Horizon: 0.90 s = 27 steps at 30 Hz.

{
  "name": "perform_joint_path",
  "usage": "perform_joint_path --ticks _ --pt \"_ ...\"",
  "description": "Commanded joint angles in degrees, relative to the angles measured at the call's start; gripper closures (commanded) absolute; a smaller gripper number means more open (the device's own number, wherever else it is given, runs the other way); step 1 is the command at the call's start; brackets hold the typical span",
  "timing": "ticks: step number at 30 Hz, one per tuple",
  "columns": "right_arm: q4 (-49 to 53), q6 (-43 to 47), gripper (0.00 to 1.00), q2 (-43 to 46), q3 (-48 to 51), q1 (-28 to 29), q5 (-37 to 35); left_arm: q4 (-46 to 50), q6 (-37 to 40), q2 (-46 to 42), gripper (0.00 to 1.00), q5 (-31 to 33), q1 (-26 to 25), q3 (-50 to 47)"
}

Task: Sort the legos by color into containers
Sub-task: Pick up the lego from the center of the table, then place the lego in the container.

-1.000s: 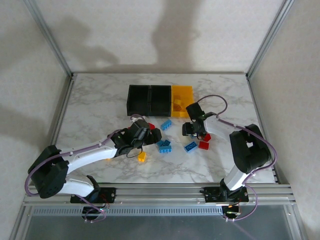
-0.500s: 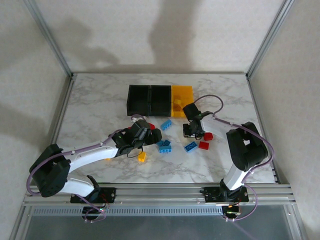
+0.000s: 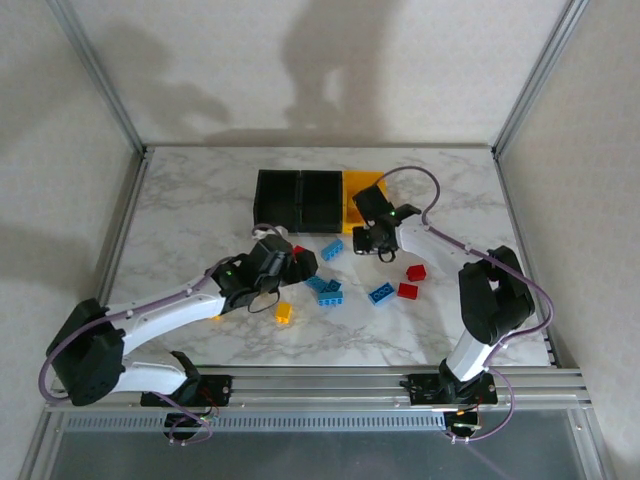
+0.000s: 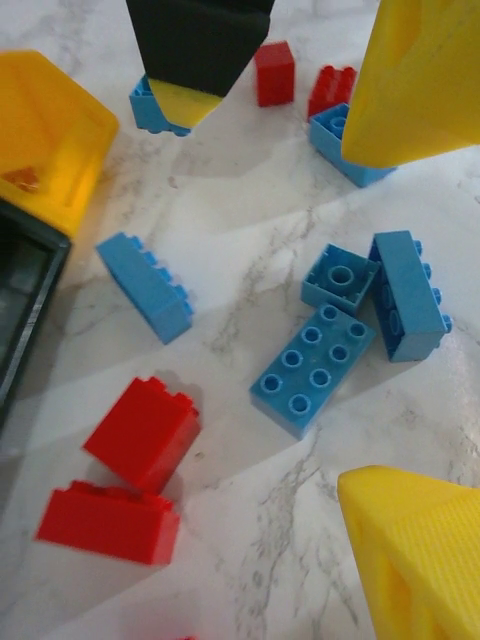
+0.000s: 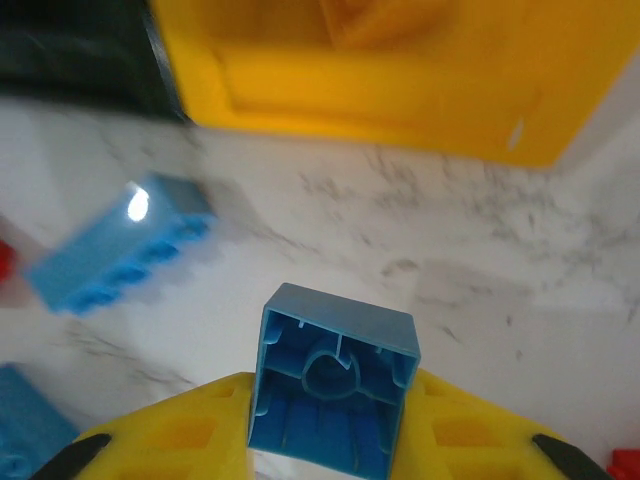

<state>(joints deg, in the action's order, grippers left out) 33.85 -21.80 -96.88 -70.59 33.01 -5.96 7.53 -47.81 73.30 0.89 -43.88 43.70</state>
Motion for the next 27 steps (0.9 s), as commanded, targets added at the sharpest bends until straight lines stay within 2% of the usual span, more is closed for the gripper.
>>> perform_joint_path --ticks 1,10,17,22,27 --pt "1.09 0.01 0.7 -1.81 -6.62 1.17 0.8 2.26 1.09 -2.75 0.22 1.05 2.24 0.25" --pt "2.29 0.62 0.7 -15.38 -25.87 3.2 3.58 5.34 1.92 -10.71 0.22 -0.18 8.39 -2.23" --pt "4.18 0.52 0.69 -26.28 -38.63 3.55 4.99 6.36 1.78 -14.4 0.21 -0.44 10.92 -3.79" --pt "5.79 0.2 0.69 -32.07 -43.86 3.54 4.35 6.21 1.35 -14.8 0.22 -0.86 11.09 -4.7" --pt "5.56 -0.34 0.69 -34.49 -44.89 3.47 3.61 5.62 0.83 -15.22 0.22 -1.1 11.08 -5.84"
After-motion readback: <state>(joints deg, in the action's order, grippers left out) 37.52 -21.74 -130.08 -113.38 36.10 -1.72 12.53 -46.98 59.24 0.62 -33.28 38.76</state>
